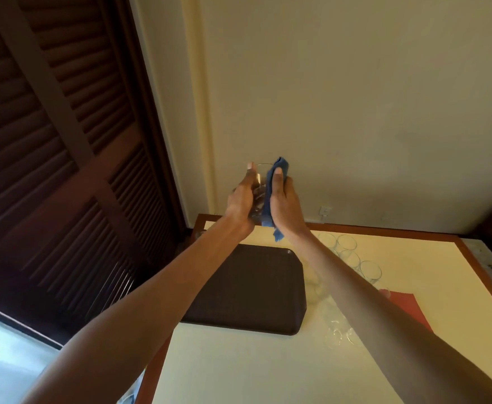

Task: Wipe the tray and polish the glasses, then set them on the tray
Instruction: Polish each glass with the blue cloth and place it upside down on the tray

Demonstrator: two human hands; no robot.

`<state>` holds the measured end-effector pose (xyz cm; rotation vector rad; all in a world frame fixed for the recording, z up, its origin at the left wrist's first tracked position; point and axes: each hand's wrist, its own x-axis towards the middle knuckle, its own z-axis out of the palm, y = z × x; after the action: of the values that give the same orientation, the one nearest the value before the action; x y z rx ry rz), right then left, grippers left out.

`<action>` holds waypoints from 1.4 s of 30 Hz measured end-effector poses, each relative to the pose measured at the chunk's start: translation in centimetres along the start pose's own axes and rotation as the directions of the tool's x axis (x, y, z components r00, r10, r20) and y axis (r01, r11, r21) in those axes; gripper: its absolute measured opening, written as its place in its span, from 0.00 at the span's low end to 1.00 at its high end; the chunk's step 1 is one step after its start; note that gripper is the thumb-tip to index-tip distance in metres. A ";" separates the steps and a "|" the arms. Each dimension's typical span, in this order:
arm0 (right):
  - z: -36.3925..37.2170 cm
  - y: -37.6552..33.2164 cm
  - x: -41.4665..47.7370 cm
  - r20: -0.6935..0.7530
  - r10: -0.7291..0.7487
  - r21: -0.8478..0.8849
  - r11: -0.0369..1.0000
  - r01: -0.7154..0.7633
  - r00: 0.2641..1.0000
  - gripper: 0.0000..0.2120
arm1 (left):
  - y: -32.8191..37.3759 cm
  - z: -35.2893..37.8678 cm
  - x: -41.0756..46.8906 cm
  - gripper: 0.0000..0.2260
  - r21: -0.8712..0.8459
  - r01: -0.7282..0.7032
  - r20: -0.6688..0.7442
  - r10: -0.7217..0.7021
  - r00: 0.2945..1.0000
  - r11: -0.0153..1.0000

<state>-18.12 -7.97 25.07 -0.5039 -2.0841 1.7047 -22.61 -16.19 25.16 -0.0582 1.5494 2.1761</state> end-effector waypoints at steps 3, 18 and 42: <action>-0.5 -0.8 1.4 -0.027 -0.005 0.005 1.000 0.006 1.000 0.24 | -0.2 0.6 -0.4 0.26 0.021 0.017 0.013 -0.018 1.000 1.000; 0.6 -0.4 1.5 -0.041 0.041 0.114 0.993 -0.036 0.998 0.25 | 0.9 0.6 -0.1 0.30 0.133 -0.058 -0.005 0.059 0.998 0.989; 6.7 2.8 -2.2 0.029 0.095 0.095 0.991 -0.098 0.995 0.35 | 3.3 -3.8 0.1 0.19 0.177 -0.113 -0.131 0.137 0.982 0.978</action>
<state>-19.60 -14.13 20.94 -0.5652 -2.0119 1.8646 -24.86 -20.45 26.72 -0.0641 1.8594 2.1665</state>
